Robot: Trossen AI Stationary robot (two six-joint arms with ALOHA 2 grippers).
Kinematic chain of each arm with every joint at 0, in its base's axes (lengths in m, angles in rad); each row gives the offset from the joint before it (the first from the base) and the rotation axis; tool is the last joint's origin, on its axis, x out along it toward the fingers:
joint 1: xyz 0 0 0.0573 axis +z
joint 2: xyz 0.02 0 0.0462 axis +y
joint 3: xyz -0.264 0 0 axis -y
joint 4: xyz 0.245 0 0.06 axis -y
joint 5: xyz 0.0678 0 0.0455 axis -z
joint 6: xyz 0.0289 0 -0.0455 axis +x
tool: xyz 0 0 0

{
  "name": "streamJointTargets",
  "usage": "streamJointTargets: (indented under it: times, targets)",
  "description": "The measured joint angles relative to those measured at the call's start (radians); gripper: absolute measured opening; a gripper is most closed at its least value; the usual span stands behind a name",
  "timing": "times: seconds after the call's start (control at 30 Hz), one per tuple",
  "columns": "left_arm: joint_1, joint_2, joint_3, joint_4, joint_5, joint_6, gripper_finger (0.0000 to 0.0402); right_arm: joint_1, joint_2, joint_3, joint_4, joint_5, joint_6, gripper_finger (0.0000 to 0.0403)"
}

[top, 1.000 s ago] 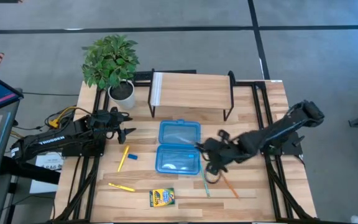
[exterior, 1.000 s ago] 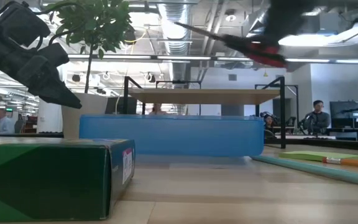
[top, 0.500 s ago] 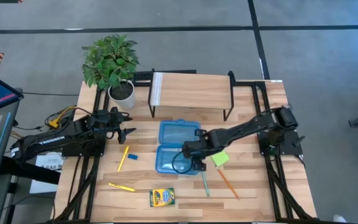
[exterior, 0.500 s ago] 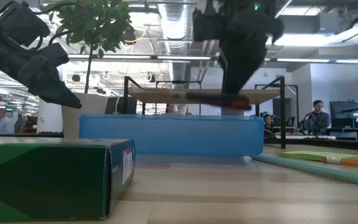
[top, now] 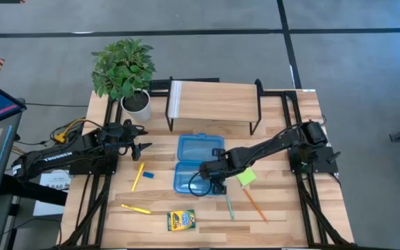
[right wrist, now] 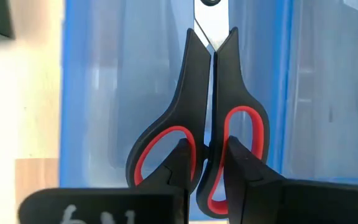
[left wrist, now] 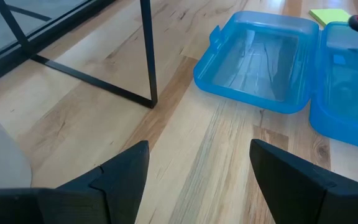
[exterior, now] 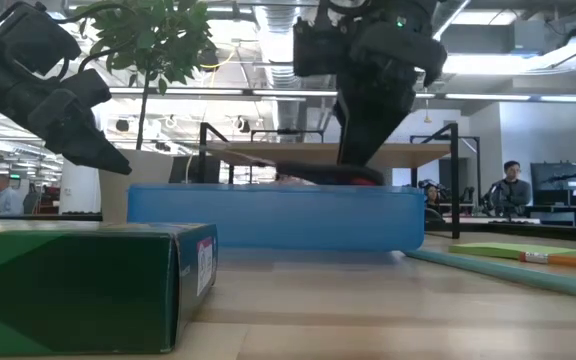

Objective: Pack school essentials
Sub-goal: Put the black scissors into the blue supply box

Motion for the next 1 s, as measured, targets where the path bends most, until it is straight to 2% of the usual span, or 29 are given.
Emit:
streamJointTargets:
  times: [0.37,0.73,0.87,1.0]
  targets:
    - [0.0,0.0,0.0,0.0,0.0,0.0,0.0267,-0.013,0.064,0.0,0.025,-0.048,-0.007,0.0061]
    - [0.0,0.014,0.0,0.002,-0.001,0.0,0.0267,-0.026,0.126,0.0,-0.024,-0.065,-0.013,0.0063]
    - [0.0,0.016,0.0,0.004,-0.003,0.0,0.0267,-0.026,0.126,-0.001,-0.018,-0.065,-0.014,0.0084]
    - [0.0,0.018,0.0,0.005,-0.01,0.0,0.0267,-0.031,0.126,-0.001,-0.013,-0.065,-0.013,0.0125]
